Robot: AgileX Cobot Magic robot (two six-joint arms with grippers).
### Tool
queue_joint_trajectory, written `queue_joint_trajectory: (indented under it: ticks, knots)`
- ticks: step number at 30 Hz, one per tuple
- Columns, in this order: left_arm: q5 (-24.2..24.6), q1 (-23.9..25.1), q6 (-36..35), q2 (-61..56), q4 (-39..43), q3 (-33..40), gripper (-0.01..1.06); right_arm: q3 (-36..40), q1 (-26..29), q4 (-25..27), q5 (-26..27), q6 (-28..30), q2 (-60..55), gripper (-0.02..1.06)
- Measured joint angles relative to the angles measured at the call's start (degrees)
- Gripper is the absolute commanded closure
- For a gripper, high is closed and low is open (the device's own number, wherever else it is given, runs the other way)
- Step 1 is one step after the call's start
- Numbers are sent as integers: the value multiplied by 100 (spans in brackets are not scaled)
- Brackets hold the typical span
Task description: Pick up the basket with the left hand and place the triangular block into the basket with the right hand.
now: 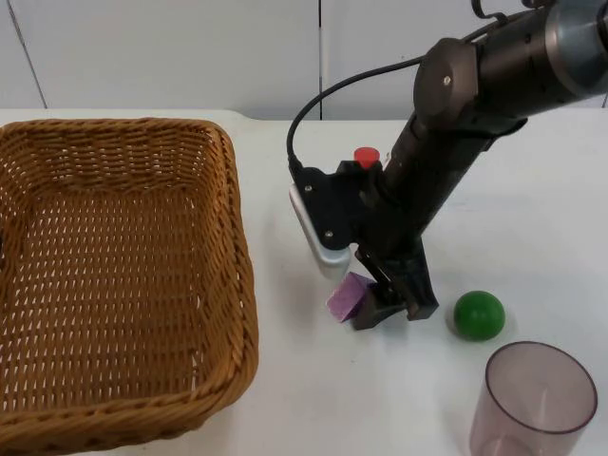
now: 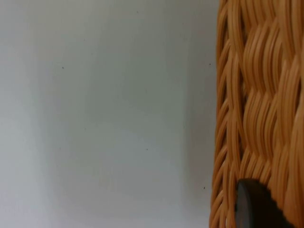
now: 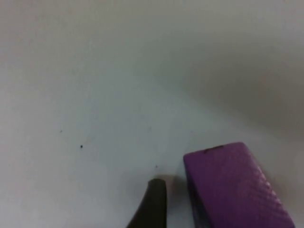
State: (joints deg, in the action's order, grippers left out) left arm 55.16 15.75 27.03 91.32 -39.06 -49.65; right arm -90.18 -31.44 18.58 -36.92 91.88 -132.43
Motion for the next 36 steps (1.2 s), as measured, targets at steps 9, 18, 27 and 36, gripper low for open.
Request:
queue_joint_trajectory:
  ticks: [9, 18, 27, 36]
  knots:
    - [0, 0, 0, 0, 0, 0, 105, 0, 0, 10, 53, -187, -46, 91]
    - [0, 0, 0, 0, 0, 0, 105, 11, 0, -218, -320, -709, 984, 105]
    - [0, 0, 0, 0, 33, 0, 105, 11, 0, -398, -1104, -3437, 2587, 105]
    - [0, 0, 0, 0, 44, 0, 105, 11, 0, -576, -1826, -6829, 3154, 105]
